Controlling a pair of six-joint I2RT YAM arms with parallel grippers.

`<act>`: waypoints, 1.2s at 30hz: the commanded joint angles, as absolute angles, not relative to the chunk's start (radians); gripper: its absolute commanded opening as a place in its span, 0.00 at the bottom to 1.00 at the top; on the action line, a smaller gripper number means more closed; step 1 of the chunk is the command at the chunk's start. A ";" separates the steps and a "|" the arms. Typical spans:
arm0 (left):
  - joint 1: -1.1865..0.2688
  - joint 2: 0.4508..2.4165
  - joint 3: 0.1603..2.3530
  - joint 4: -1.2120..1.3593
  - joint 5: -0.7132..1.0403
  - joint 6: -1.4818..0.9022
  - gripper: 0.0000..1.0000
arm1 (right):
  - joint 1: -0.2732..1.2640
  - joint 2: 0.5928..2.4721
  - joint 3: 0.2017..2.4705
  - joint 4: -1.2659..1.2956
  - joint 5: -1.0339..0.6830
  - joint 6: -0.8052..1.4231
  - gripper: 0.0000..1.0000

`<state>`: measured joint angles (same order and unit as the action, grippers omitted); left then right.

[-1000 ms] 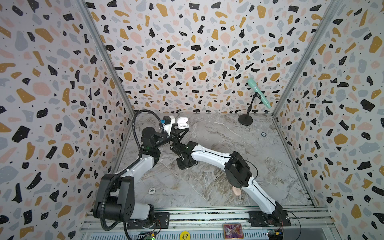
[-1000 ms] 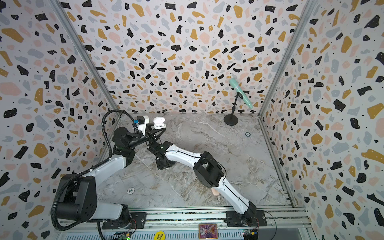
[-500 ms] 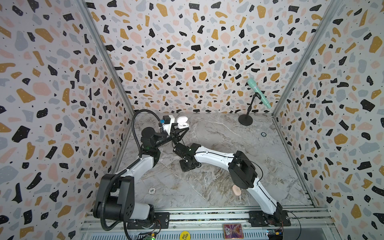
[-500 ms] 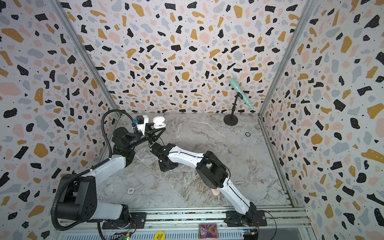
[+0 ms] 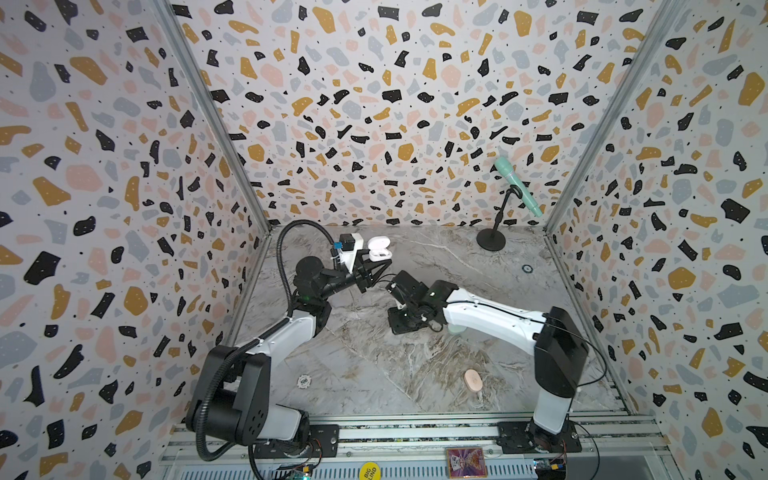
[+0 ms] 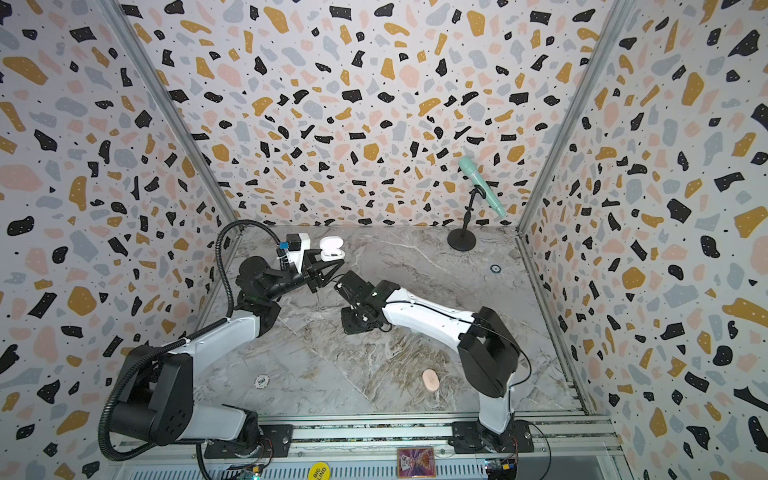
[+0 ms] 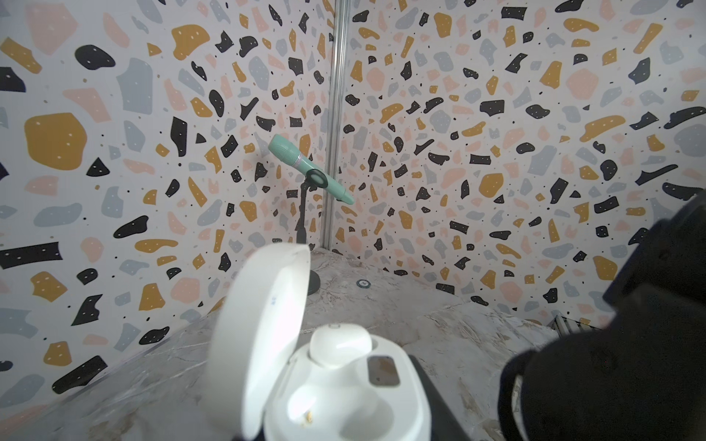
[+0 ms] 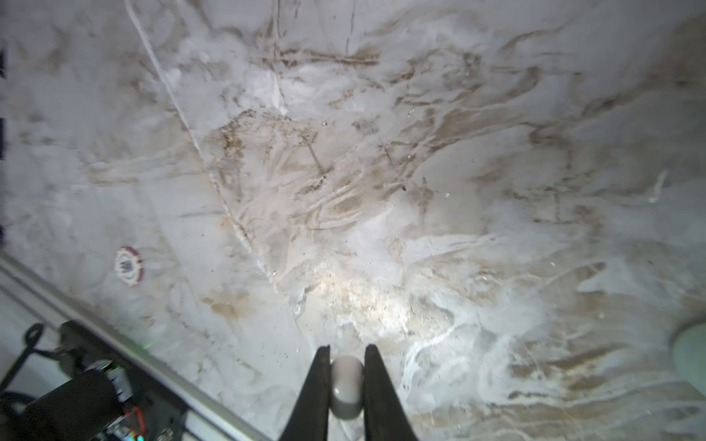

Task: Insert the wireless bluetooth earbuds into the charging case
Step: 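Carry the earbud with the right gripper to the case in the left gripper, then lower the earbud into the empty case slot with the right gripper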

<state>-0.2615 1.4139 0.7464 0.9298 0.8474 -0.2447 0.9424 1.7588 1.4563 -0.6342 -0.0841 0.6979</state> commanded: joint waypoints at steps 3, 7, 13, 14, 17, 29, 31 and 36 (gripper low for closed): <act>-0.324 1.419 0.720 1.031 0.804 -0.226 0.33 | 0.876 1.537 1.389 -0.572 -0.179 0.720 0.14; -0.368 1.429 0.707 1.060 0.789 -0.213 0.33 | 0.818 1.413 1.381 -0.595 -0.218 0.723 0.14; -0.432 1.436 0.698 1.071 0.781 -0.170 0.33 | 0.739 1.295 1.402 -0.591 -0.307 0.736 0.14; -0.442 1.438 0.698 1.072 0.778 -0.162 0.33 | 0.734 1.284 1.407 -0.579 -0.316 0.738 0.14; -0.472 1.444 0.698 1.091 0.773 -0.147 0.33 | 0.721 1.256 1.426 -0.523 -0.345 0.754 0.13; -0.558 1.492 0.689 1.232 0.752 -0.195 0.33 | 0.716 1.245 1.392 -0.276 -0.427 0.841 0.14; -0.564 1.493 0.689 1.252 0.747 -0.206 0.33 | 0.718 1.248 1.374 -0.254 -0.431 0.849 0.14; -0.579 1.493 0.691 1.266 0.738 -0.211 0.33 | 0.718 1.249 1.336 -0.203 -0.431 0.868 0.14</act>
